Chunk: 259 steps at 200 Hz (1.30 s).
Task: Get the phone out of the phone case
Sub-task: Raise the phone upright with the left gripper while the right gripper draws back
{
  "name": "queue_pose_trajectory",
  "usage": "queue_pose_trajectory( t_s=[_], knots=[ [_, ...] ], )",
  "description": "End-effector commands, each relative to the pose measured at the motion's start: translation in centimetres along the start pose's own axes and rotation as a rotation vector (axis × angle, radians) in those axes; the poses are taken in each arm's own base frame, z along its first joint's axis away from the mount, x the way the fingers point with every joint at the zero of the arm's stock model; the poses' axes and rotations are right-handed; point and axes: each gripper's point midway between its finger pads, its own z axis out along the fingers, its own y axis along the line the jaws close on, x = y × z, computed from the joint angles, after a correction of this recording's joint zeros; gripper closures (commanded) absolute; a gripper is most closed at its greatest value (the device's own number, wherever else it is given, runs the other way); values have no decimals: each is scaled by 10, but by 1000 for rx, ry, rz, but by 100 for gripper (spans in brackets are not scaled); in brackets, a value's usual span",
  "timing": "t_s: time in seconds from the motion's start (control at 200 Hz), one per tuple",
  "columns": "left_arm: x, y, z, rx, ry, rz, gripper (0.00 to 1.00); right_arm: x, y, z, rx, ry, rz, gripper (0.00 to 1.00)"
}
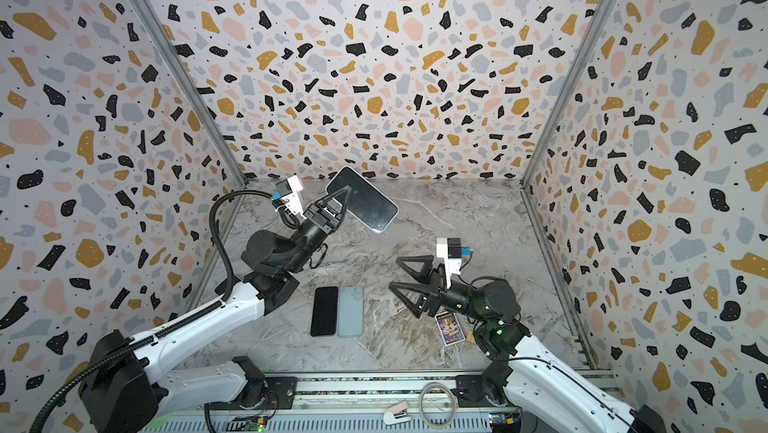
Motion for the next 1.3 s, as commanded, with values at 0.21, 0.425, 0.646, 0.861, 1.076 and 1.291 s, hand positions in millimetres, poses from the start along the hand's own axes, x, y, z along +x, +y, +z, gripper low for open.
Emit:
queue_pose_trajectory(
  t_s=[0.21, 0.425, 0.646, 0.861, 1.076, 1.291],
  knots=[
    [-6, -50, -16, 123, -68, -52, 100, -26, 16, 32, -43, -93, -102, 12],
    [-1, -48, -23, 102, -73, -66, 100, -31, 26, 32, -75, -110, -117, 14],
    [3, -48, -25, 101, -67, -72, 100, -36, 26, 31, -66, -128, -117, 20],
    [5, -47, -29, 103, -69, -83, 100, -46, 23, 34, -43, -151, -109, 32],
    [5, -45, -37, 103, -71, -91, 100, -55, 16, 30, -43, -173, -81, 41],
    [7, -45, -39, 114, -65, -105, 100, -57, 17, 30, -64, -173, -74, 51]
  ],
)
